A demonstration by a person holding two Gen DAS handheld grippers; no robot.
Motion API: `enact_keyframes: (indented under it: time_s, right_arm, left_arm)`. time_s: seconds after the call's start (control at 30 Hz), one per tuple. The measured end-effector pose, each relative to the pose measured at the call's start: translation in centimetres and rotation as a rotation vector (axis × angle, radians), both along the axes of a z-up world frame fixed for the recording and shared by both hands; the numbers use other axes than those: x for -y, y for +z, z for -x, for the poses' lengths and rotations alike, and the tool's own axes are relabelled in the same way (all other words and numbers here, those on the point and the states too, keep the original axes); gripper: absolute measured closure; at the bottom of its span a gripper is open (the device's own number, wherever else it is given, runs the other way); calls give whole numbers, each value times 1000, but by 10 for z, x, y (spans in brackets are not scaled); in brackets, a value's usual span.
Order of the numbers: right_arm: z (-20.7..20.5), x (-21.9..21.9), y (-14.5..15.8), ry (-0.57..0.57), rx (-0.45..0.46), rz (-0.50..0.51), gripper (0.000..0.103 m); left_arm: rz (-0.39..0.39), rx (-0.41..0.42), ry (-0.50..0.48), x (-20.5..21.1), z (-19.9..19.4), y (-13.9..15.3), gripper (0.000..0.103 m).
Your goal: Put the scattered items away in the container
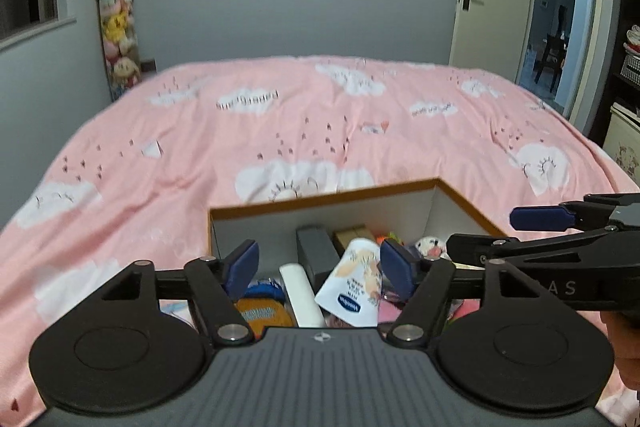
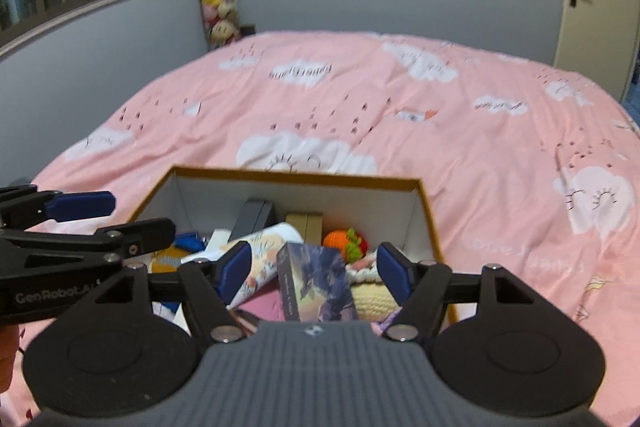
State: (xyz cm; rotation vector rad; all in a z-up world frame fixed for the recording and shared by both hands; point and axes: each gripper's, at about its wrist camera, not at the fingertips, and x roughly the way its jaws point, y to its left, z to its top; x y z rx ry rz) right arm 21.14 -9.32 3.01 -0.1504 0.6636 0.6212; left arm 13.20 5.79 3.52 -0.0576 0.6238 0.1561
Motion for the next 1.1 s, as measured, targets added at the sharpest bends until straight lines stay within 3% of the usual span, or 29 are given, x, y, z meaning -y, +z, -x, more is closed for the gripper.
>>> enact_keyframes:
  time_s: [0.23,0.43,0.97,1.1]
  right_arm:
    - [21,14,4,-37,72,-48,19]
    - [34,19,-10,-49,97,-51,9]
    - [29,14,-55,-47,37,1,9]
    - [30,18,-60,-63,29,-28,9]
  left_arm:
    - [-21,82,22,7,20,7,19]
    - [-9,84,64,4,31,-4,13]
    - [-7,-12,132,1,33,-50,13]
    - [-49,-4,131,6,35,-55,13]
